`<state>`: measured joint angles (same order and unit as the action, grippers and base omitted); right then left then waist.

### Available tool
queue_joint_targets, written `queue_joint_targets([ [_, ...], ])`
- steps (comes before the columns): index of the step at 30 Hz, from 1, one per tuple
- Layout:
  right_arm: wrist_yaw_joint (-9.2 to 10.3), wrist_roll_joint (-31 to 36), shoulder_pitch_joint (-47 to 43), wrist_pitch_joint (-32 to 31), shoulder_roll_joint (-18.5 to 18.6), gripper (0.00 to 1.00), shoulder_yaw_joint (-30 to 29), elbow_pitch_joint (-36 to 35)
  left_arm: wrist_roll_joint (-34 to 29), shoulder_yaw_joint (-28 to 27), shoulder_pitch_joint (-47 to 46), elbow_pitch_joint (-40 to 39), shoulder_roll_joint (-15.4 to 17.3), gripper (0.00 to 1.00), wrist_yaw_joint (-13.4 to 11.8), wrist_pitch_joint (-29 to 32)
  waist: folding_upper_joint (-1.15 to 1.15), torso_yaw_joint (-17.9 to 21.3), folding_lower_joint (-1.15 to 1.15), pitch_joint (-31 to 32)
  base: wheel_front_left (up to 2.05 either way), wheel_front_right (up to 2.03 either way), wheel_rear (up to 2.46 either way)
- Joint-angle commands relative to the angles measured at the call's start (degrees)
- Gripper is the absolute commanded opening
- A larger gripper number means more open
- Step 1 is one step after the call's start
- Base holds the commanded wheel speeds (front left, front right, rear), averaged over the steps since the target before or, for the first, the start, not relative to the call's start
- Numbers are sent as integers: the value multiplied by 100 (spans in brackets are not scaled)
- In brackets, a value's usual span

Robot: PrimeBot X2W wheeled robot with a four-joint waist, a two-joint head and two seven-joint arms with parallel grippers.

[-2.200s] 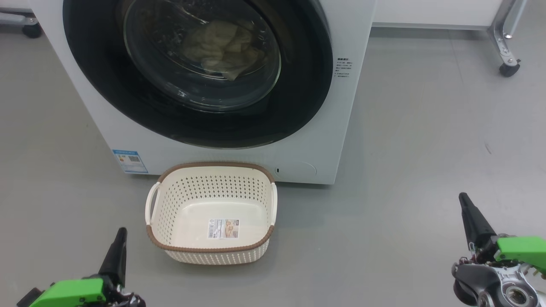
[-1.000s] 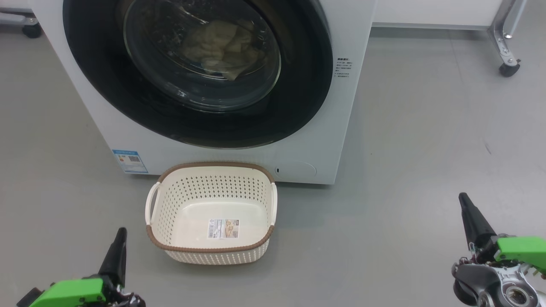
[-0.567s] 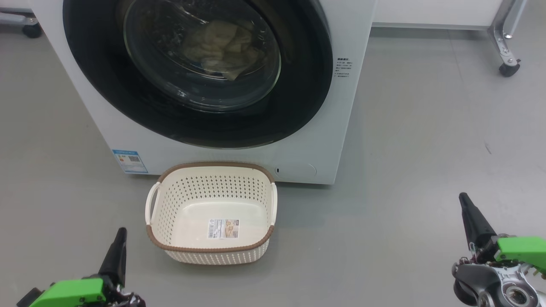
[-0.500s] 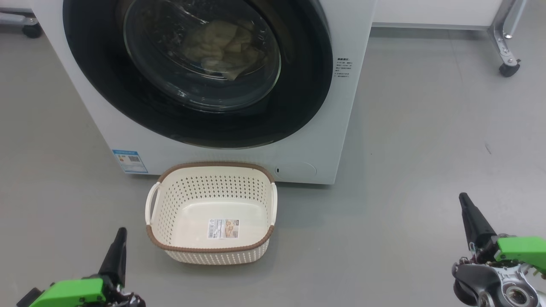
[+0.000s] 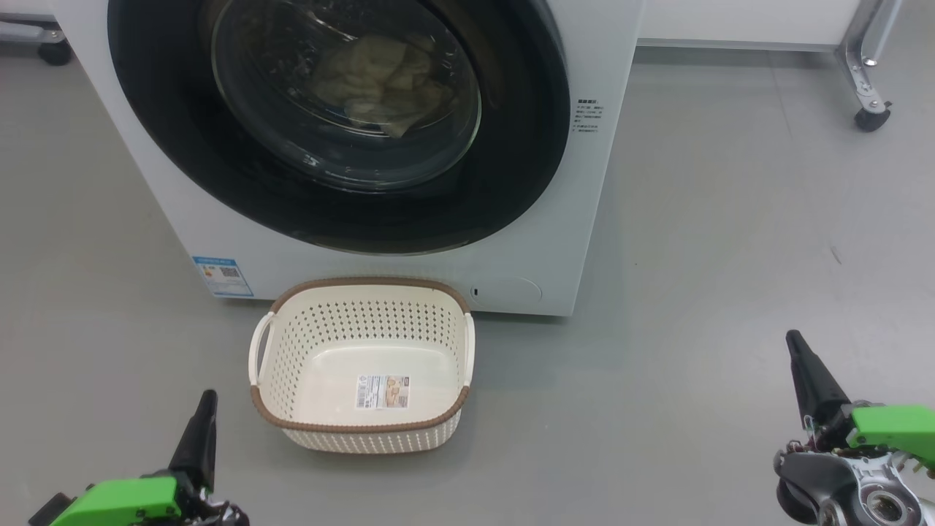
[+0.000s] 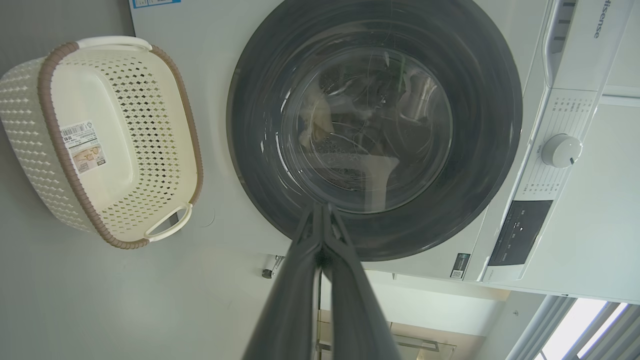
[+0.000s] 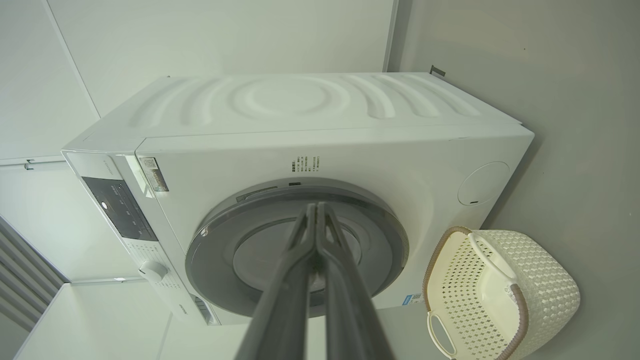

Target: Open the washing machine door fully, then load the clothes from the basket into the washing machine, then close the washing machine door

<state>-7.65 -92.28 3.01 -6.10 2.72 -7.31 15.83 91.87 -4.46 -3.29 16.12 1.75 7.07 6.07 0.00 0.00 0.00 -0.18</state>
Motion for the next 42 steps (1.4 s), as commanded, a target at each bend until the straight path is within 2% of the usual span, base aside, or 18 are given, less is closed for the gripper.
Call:
queue_joint_targets([
  [1, 16, 6, 317, -33, 25, 0, 86, -181, 31, -205, -290, -207, 112, 0, 42, 40, 0, 0, 0, 0, 0, 0, 0],
  [42, 16, 12, 318, -38, 20, 0, 79, -180, 31, -205, -290, -208, 112, 0, 42, 40, 0, 0, 0, 0, 0, 0, 0],
])
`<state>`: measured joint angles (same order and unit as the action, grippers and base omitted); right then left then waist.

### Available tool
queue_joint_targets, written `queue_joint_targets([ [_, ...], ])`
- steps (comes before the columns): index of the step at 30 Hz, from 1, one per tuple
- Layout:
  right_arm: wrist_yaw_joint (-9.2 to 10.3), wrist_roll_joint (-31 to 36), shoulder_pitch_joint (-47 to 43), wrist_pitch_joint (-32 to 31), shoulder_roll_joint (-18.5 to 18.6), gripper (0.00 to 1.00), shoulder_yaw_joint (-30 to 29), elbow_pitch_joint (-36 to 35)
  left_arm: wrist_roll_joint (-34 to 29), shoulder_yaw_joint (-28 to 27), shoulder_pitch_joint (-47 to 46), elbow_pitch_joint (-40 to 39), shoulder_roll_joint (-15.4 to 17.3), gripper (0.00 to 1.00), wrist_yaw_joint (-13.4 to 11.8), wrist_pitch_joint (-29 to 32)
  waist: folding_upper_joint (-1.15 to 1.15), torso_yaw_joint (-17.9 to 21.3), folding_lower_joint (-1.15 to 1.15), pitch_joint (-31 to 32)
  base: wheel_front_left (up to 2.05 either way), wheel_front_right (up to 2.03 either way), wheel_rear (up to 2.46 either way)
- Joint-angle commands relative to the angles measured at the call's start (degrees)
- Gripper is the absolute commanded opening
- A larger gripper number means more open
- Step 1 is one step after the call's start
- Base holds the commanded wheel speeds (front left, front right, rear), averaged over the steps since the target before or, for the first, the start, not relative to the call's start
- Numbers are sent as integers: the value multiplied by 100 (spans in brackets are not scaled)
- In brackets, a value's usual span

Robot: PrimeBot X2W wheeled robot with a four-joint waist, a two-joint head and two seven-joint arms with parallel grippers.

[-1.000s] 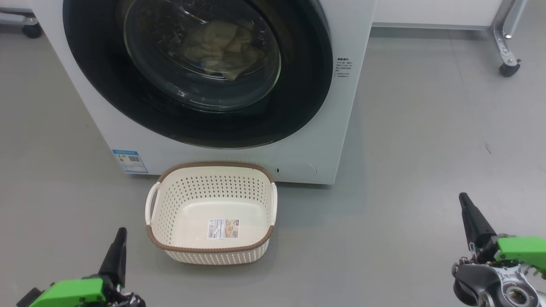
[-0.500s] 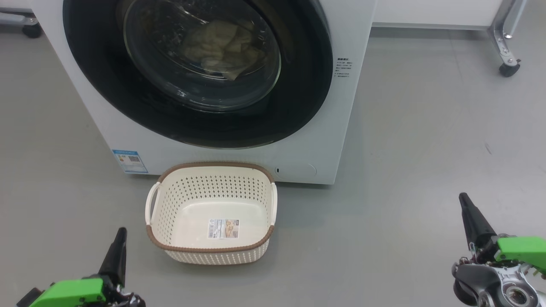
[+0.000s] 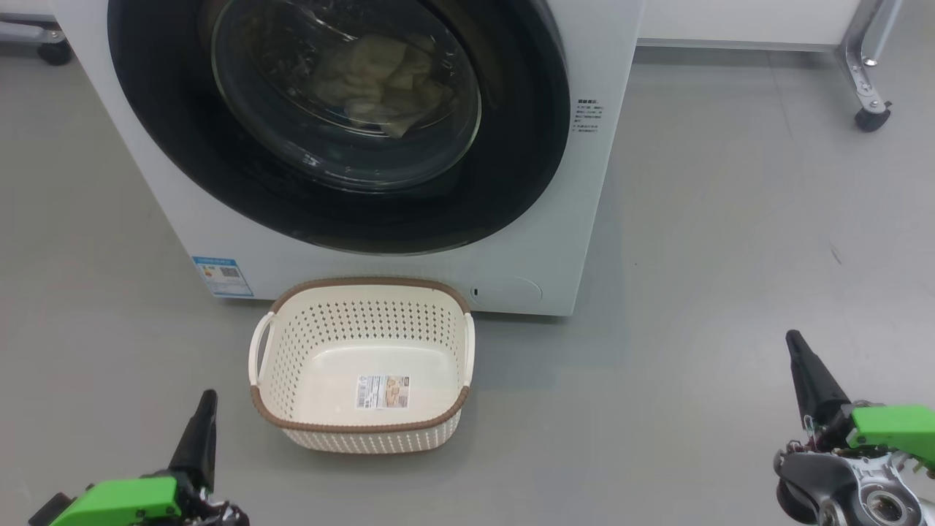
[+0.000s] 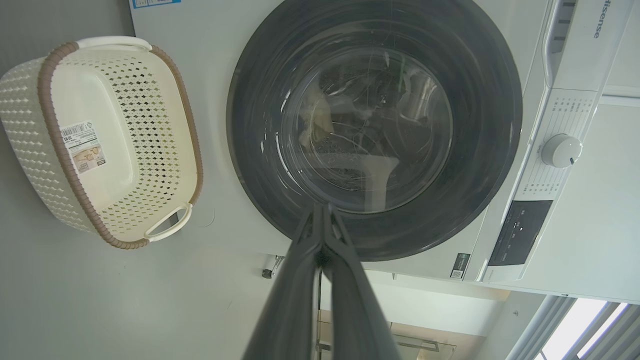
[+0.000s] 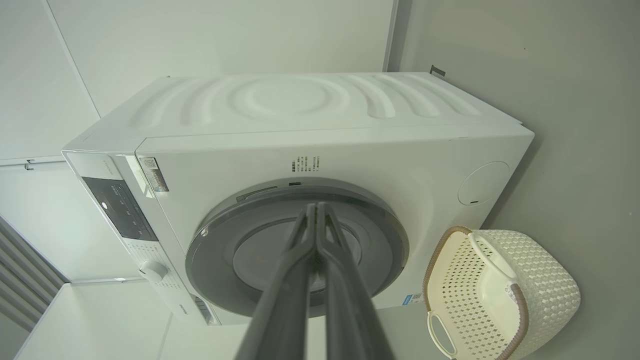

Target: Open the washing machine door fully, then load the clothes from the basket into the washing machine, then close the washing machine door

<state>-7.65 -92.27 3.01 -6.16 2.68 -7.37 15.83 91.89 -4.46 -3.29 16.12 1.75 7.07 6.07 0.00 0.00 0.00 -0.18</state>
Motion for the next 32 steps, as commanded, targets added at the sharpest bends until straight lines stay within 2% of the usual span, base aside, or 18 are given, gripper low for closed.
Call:
queue_joint_targets([
  [1, 16, 11, 318, -33, 25, 0, 85, -180, 30, -205, -290, -208, 112, 0, 42, 40, 0, 0, 0, 0, 0, 0, 0],
  [32, 16, 13, 318, -35, 23, 0, 82, -180, 30, -205, -290, -208, 112, 0, 42, 40, 0, 0, 0, 0, 0, 0, 0],
])
